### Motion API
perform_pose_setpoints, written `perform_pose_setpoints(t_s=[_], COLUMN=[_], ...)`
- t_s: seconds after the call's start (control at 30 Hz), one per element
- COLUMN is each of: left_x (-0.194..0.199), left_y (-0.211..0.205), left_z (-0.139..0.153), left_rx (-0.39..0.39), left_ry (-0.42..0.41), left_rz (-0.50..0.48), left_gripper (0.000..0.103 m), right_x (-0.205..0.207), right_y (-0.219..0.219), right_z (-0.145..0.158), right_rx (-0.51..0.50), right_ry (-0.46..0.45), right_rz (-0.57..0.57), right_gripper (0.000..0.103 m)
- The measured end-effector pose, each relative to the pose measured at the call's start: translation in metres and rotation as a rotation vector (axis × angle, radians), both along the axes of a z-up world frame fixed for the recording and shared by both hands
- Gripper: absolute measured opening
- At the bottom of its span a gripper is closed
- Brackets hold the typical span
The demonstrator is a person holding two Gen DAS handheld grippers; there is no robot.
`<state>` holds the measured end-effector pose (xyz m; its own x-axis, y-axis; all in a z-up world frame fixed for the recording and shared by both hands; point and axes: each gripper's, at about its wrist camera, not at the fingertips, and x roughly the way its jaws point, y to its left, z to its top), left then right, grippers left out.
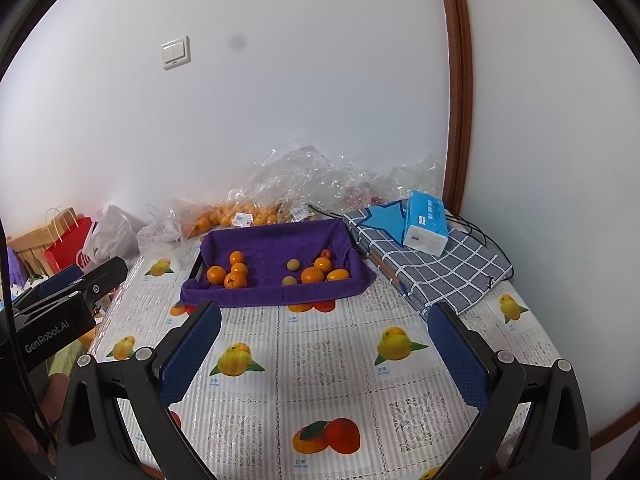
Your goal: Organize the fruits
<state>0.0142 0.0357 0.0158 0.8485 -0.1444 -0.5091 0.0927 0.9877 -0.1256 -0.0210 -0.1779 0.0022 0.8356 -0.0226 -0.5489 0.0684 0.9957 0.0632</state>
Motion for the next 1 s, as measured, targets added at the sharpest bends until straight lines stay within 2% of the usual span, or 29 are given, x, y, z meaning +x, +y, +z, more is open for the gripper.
perform_pose_setpoints(t_s=[1.0], left_x=[-0.0025], left_y=[-0.0006], left_z=[0.0029], left_rx=[0.005], left_ry=[-0.013], left_rz=[0.0], left_gripper=[0.088], right_x=[-0.0029], right_y=[-0.0026], right_z=[0.0002], right_rx=[0.017], right_ry=[-0.002], right_rz=[-0.001], right_gripper=[0.102])
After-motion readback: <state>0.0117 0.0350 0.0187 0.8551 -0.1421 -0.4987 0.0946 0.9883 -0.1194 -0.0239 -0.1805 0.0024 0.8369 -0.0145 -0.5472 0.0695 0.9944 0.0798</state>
